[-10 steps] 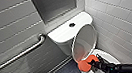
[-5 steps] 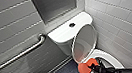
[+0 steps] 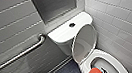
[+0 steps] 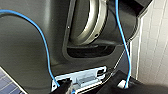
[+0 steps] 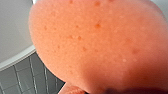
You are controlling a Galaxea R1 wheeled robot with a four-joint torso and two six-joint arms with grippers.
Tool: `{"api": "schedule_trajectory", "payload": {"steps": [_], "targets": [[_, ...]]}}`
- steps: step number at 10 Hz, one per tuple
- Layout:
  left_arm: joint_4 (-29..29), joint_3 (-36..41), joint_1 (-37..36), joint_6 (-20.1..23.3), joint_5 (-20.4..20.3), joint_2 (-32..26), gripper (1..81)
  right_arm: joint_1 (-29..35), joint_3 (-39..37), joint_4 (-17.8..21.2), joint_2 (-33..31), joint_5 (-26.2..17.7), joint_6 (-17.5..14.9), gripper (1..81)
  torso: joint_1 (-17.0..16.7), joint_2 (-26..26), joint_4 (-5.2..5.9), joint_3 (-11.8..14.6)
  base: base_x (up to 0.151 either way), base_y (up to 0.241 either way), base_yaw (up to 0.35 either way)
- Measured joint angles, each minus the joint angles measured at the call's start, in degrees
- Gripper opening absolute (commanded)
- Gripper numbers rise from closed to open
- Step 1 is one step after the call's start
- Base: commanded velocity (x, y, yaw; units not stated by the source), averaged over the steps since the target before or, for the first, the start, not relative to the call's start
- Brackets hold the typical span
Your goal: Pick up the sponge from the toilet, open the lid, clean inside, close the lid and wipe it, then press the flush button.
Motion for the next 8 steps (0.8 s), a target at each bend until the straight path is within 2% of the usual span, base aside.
{"api": "schedule_trajectory", "payload": {"steps": [2,4,6,8], "targets": [[0.02,0.00,0.00,-0.02,0.02,-0.02,81.1,-2.18,3.67,-1.22,-3.25,1.79,0.05,1.0,0.00,0.00,0.00,0.00,0.000,0.000,0.000],[0.05,0.00,0.00,0.00,0.00,0.00,81.1,-3.34,7.52,-2.21,-7.63,3.96,1.93,1.0,0.00,0.00,0.00,0.00,0.000,0.000,0.000],[0.05,0.00,0.00,0.00,0.02,0.00,81.1,-5.27,10.34,-6.56,-12.04,6.17,7.19,1.0,0.00,0.00,0.00,0.00,0.000,0.000,0.000],[0.05,0.00,0.00,0.00,0.00,-0.02,81.1,-8.87,11.50,-13.46,-14.91,7.98,13.56,1.0,0.00,0.00,0.00,0.00,0.000,0.000,0.000]]}}
